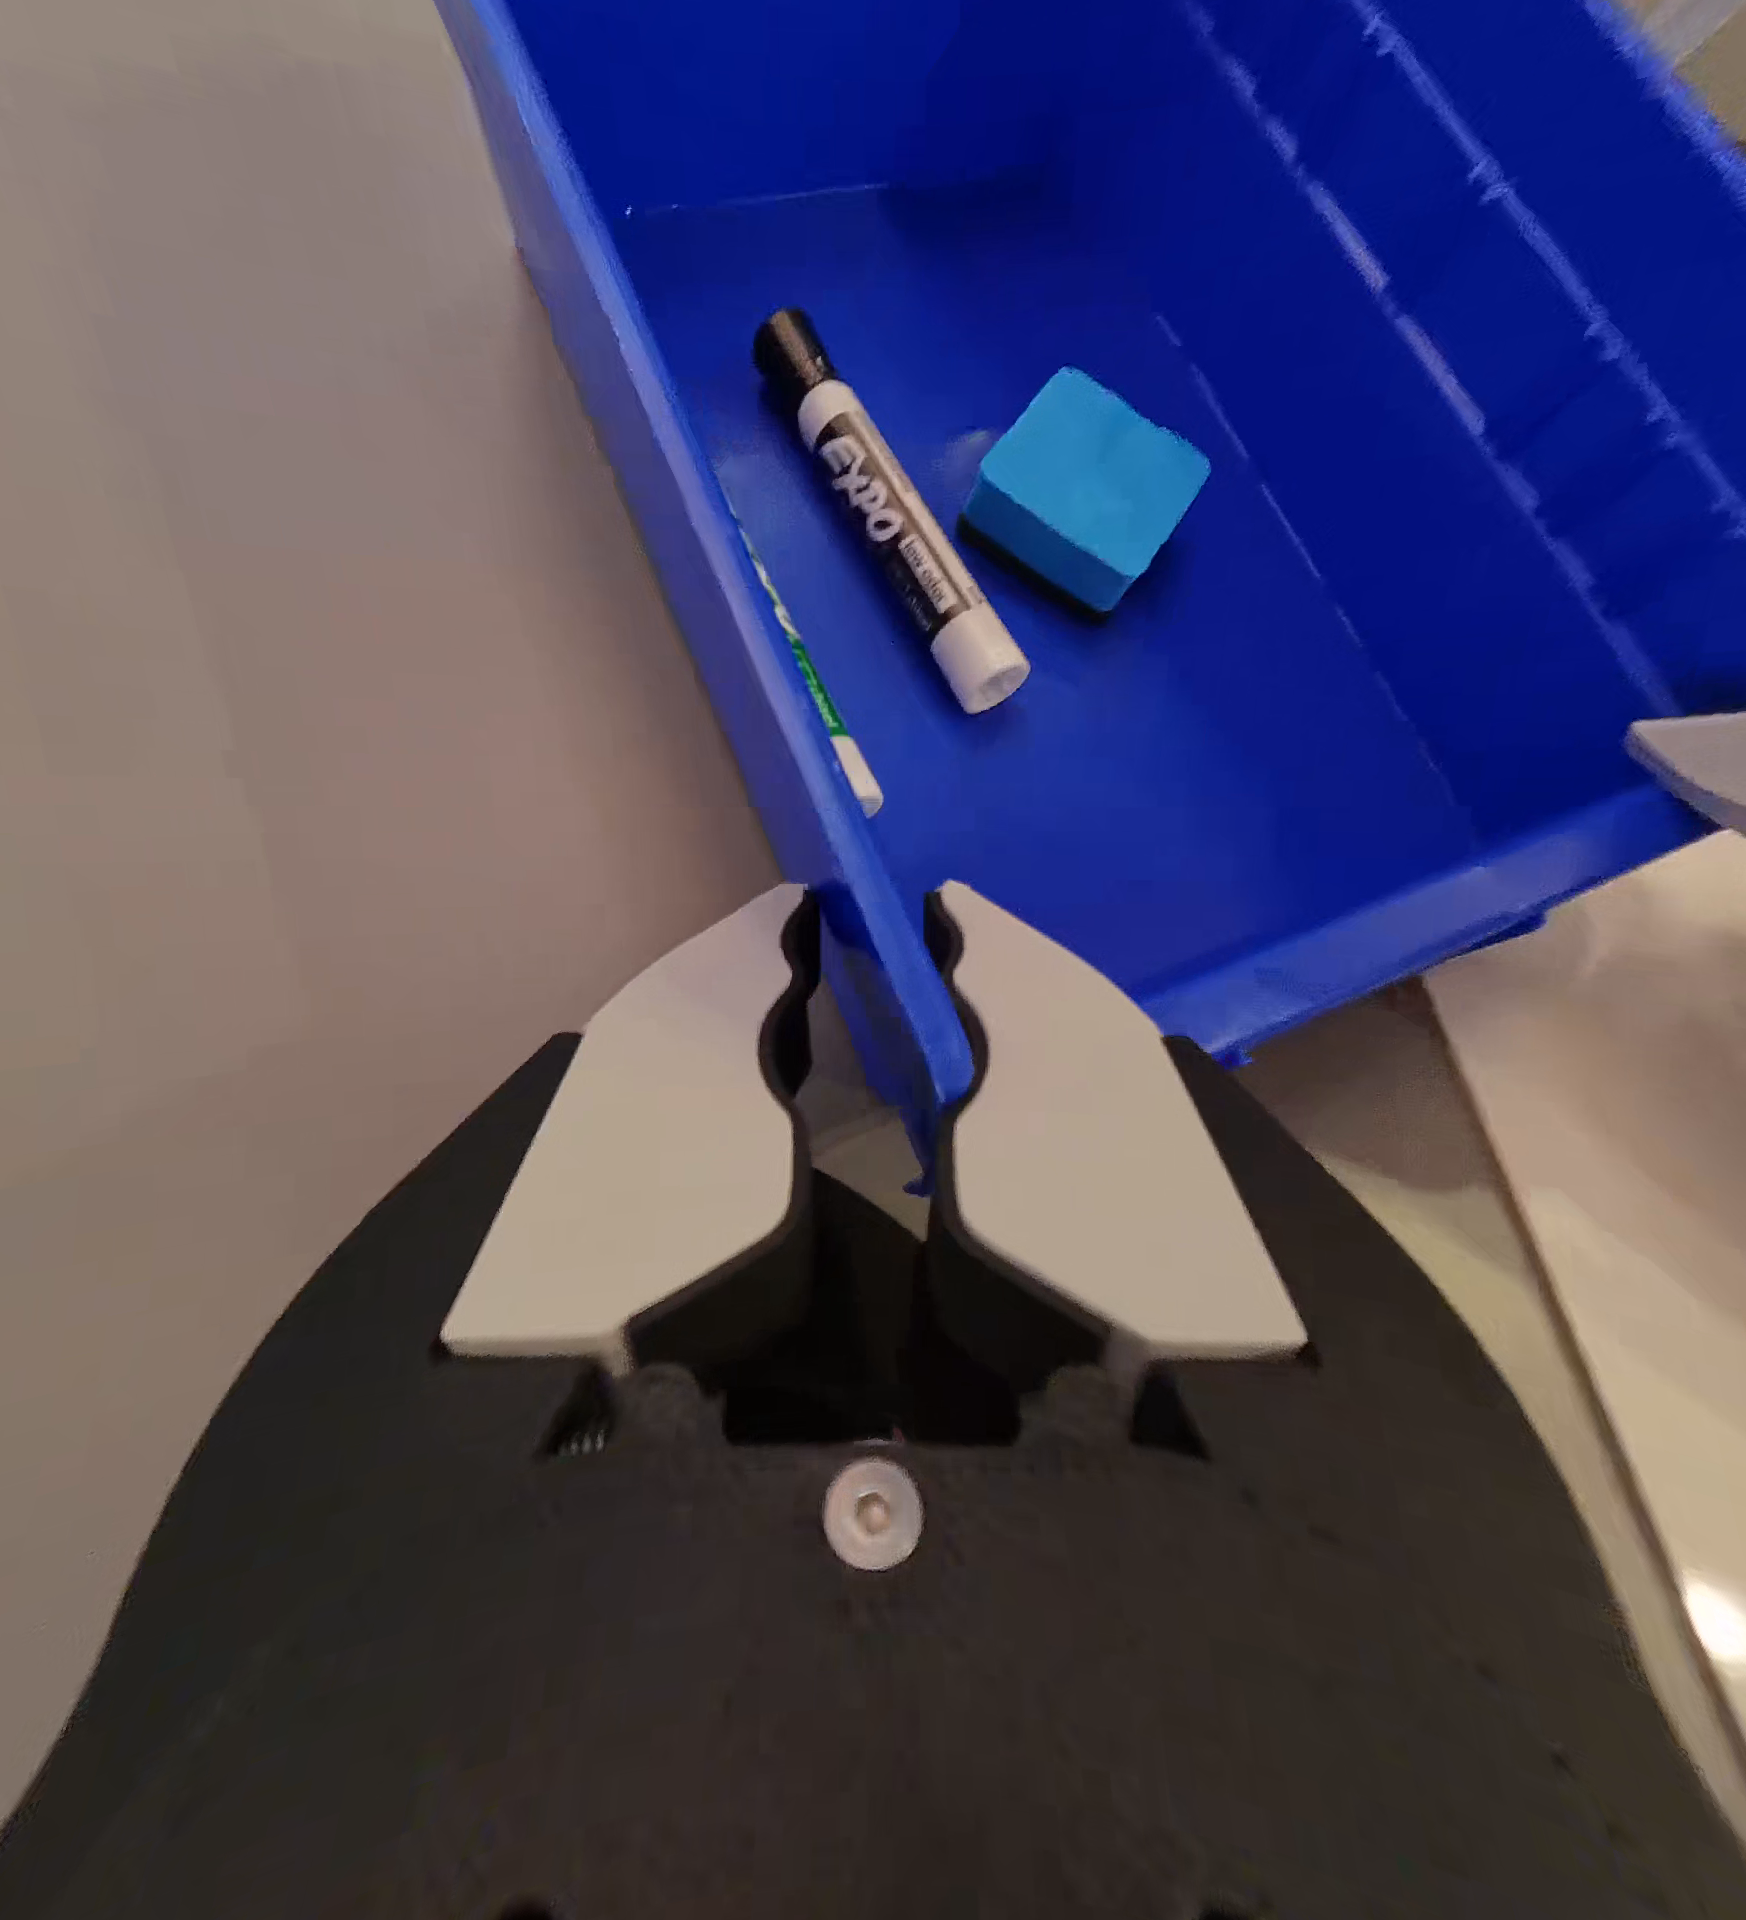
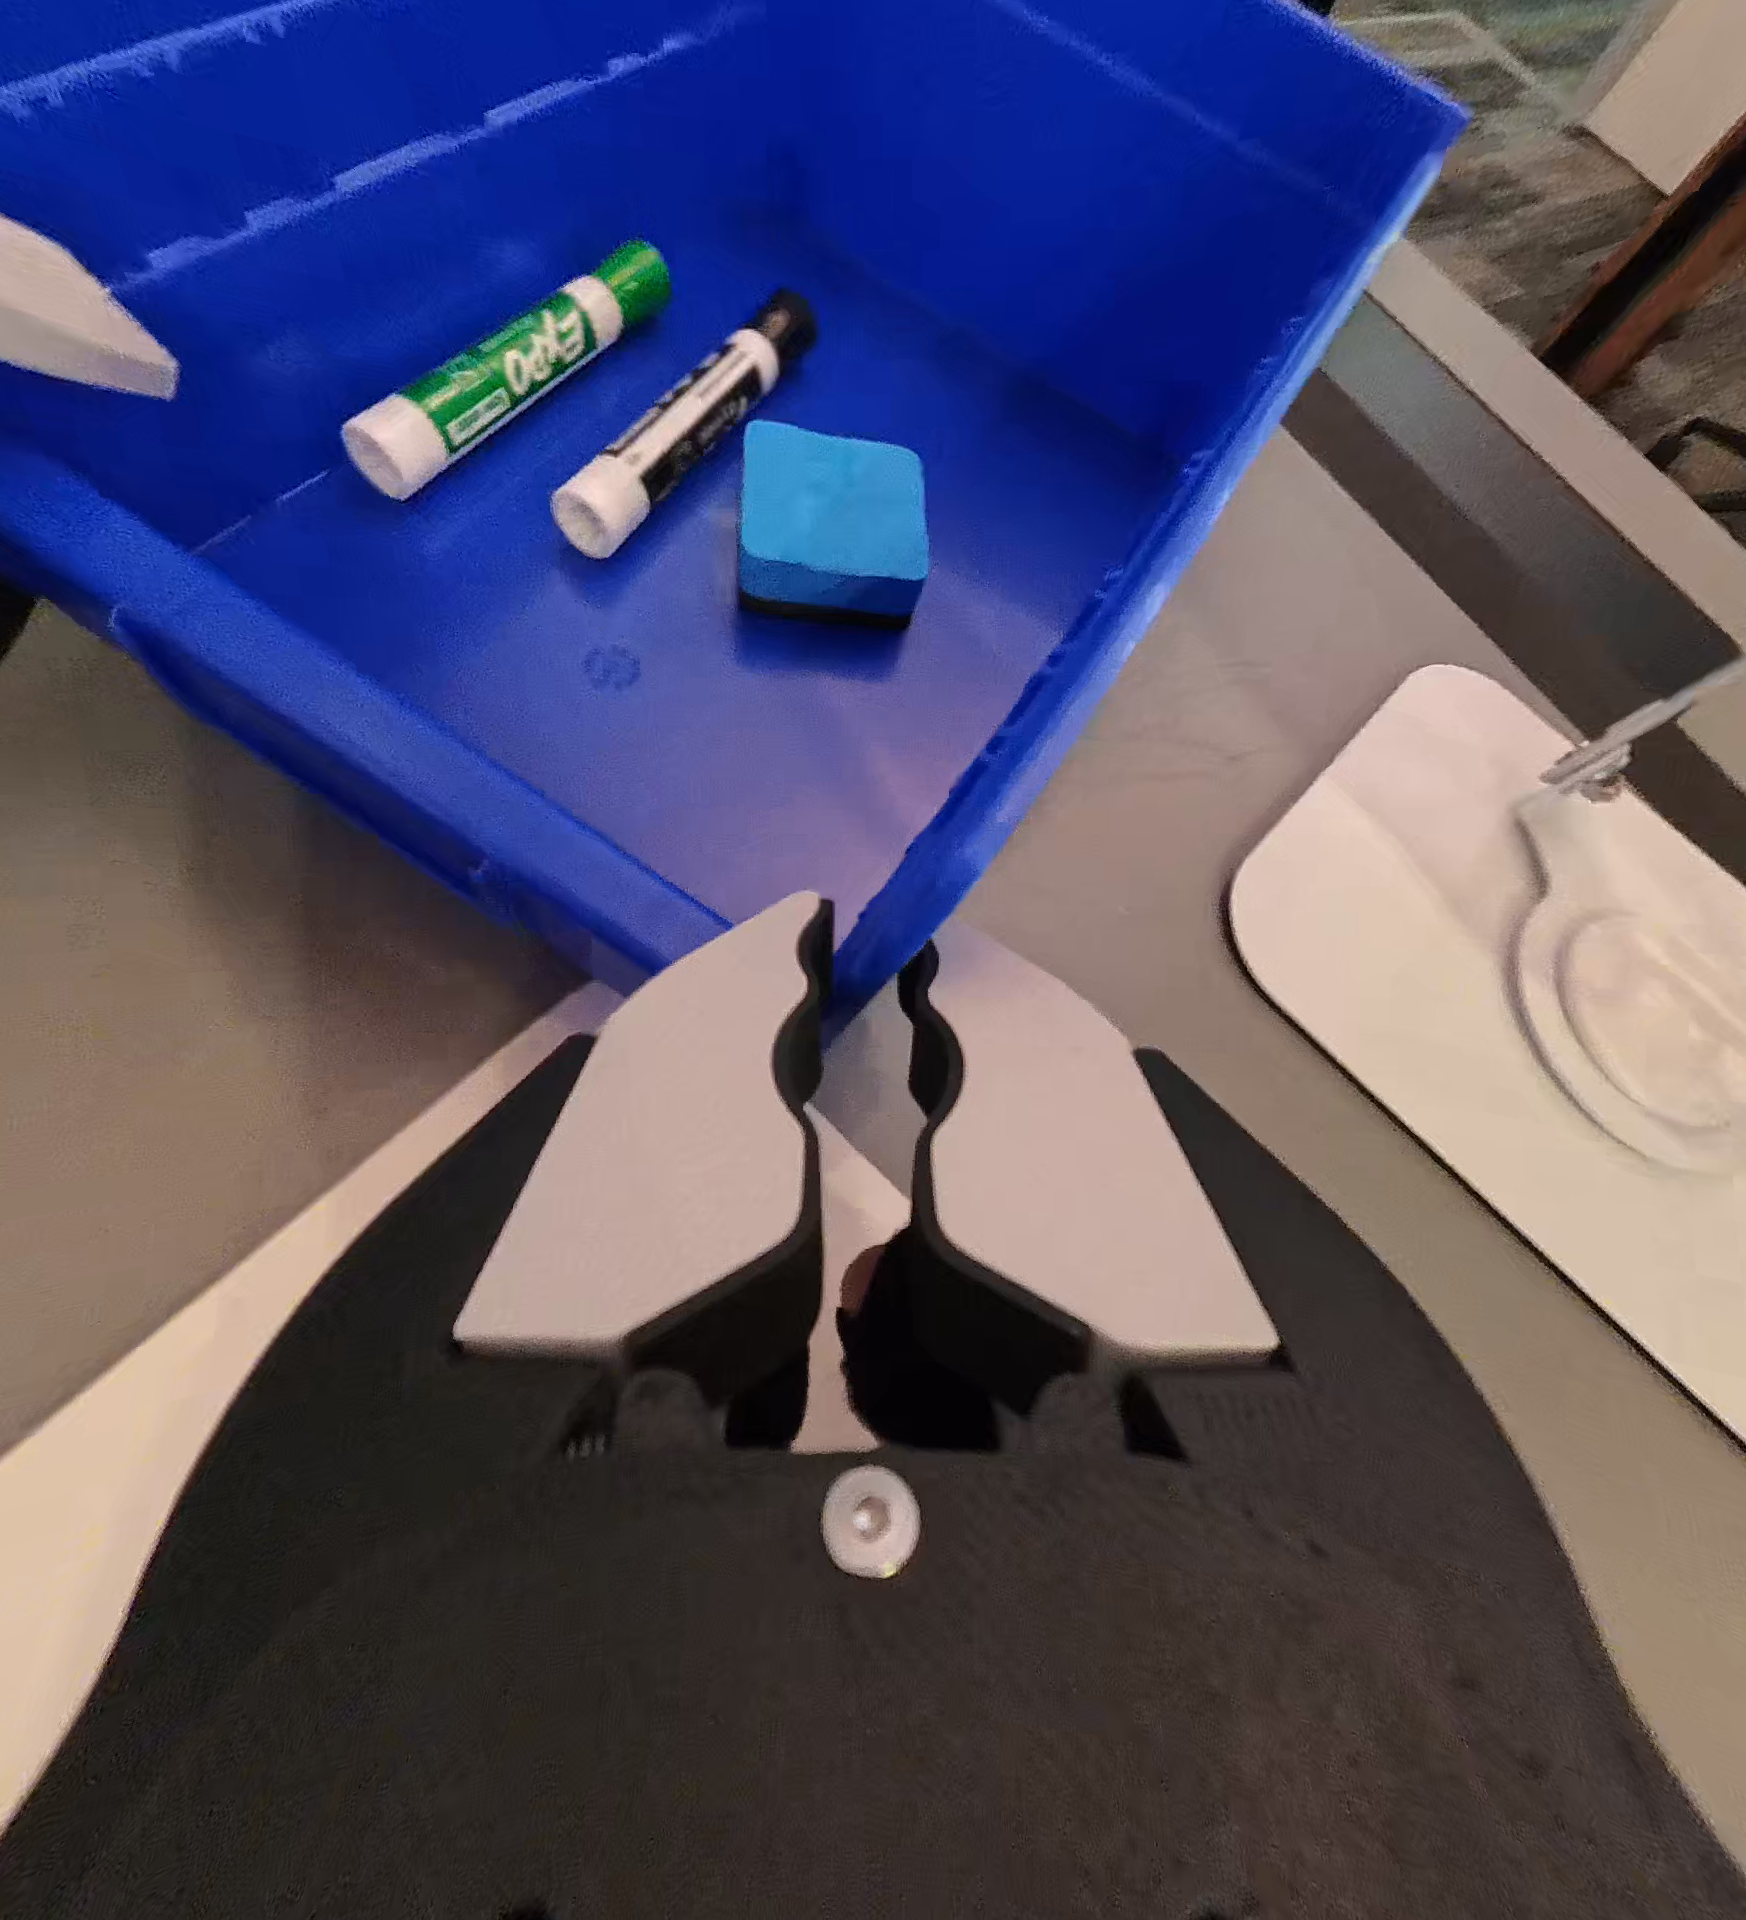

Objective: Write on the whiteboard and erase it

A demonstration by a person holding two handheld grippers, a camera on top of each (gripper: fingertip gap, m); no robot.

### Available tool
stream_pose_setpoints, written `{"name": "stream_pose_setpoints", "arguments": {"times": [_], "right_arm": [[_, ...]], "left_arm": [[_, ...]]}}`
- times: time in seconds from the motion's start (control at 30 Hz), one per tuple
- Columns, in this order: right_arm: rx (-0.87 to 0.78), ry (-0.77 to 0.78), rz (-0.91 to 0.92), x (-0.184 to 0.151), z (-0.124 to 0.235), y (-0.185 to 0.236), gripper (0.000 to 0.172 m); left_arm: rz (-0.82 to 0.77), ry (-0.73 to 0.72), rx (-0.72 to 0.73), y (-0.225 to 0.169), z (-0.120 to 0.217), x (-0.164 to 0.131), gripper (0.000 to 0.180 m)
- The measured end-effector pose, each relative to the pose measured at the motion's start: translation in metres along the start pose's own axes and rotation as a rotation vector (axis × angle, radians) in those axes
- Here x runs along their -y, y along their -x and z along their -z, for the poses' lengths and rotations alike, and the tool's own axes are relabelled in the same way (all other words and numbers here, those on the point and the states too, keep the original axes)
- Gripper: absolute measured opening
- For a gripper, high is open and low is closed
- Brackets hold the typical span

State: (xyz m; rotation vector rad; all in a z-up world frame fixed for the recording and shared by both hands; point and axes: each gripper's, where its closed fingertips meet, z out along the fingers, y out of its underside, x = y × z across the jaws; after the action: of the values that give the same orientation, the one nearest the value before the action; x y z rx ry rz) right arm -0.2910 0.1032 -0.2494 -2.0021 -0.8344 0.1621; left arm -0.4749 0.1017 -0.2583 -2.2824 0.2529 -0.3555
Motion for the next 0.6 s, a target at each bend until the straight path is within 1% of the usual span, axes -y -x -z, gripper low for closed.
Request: {"name": "stream_pose_setpoints", "arguments": {"times": [0.1, 0.3, 0.37, 0.47, 0.6], "right_arm": [[-0.026, -0.001, 0.038, 0.012, -0.013, 0.009, 0.014], [-0.068, 0.001, -0.019, 0.041, -0.049, 0.018, 0.017], [-0.085, -0.003, -0.054, 0.049, -0.061, 0.017, 0.018], [-0.098, -0.001, -0.080, 0.060, -0.076, 0.018, 0.018], [-0.120, -0.008, -0.109, 0.069, -0.092, 0.014, 0.019]], "left_arm": [[-0.040, 0.045, 0.009, 0.027, -0.013, 0.015, 0.013], [-0.079, 0.062, 0.000, 0.076, -0.047, 0.054, 0.007], [-0.069, 0.073, -0.008, 0.088, -0.057, 0.065, 0.006], [-0.096, 0.069, 0.010, 0.104, -0.070, 0.079, 0.005], [-0.088, 0.059, 0.005, 0.117, -0.082, 0.093, 0.005]]}}
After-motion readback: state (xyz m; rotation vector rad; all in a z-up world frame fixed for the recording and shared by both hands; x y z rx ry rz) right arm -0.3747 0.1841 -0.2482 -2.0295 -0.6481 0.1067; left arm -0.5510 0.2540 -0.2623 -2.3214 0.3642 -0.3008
